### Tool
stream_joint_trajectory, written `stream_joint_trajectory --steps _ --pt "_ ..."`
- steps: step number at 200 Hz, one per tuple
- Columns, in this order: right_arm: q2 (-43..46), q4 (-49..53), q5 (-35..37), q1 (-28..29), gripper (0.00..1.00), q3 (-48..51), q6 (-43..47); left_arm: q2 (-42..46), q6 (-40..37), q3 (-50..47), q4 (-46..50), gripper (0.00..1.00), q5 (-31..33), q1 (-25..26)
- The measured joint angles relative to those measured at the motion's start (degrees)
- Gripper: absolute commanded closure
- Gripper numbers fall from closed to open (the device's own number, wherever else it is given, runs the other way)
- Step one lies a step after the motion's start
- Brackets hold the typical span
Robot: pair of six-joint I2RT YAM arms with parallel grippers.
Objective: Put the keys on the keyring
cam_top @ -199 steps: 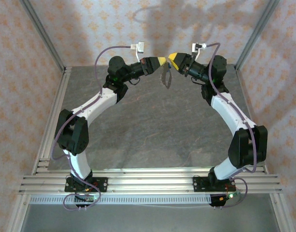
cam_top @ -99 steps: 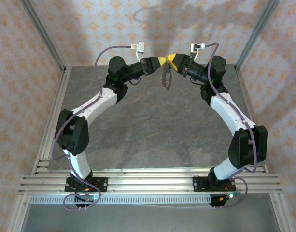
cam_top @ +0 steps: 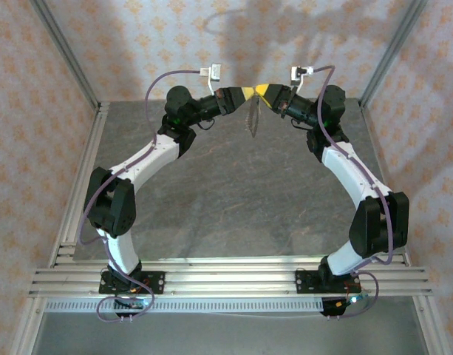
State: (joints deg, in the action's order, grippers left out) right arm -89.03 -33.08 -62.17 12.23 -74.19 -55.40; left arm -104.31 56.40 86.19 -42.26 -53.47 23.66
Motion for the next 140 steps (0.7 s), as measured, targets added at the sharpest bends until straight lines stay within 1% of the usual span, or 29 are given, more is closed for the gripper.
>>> stream_joint_trajectory --steps 8,26,58,84,105,140 --pt "0.0 0.0 0.0 0.0 1.0 0.0 0.0 0.0 0.2 0.0 0.0 1.0 0.0 0.0" --pt "0.0 0.0 0.0 0.0 1.0 0.0 0.1 0.0 0.9 0.1 -0.1 0.94 0.0 0.0" --pt "0.0 -0.3 0.0 0.0 1.0 0.0 0.1 -0.8 1.9 1.1 -0.3 0.89 -0.1 0.0" --pt "0.0 -0.4 0.0 0.0 1.0 0.0 0.1 -1.3 2.1 1.8 -0.5 0.88 -0.1 0.2" --pt "0.0 -0.5 0.0 0.0 1.0 0.0 0.1 -1.6 2.2 2.4 -0.5 0.85 -0.1 0.3" --pt "0.0 -0.5 0.0 0.0 1.0 0.0 0.1 -1.9 2.1 2.7 -0.5 0.85 -0.1 0.4"
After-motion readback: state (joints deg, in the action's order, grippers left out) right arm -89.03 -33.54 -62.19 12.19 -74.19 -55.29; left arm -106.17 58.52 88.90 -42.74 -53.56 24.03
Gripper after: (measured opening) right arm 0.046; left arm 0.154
